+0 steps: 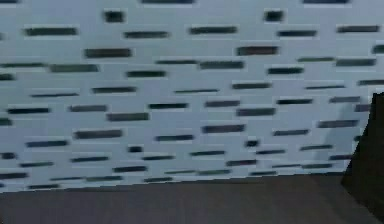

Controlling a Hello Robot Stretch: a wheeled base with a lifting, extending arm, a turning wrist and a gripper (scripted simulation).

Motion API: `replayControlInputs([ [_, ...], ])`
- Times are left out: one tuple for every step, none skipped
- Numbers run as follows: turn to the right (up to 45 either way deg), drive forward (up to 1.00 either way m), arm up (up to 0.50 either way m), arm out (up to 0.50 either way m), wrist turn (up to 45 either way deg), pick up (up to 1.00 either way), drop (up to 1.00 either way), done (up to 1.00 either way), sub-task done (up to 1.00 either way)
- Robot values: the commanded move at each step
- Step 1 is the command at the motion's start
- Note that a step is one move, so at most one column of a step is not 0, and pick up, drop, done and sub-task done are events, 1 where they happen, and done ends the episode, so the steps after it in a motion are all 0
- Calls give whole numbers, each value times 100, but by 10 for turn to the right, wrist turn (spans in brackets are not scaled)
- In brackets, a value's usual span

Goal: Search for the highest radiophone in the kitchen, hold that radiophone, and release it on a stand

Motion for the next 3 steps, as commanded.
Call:
replayControlInputs([
  [450,0,0,0,0,0,0,0,0],
  [330,0,0,0,0,0,0,0,0],
  [-450,0,0,0,0,0,0,0,0],
])
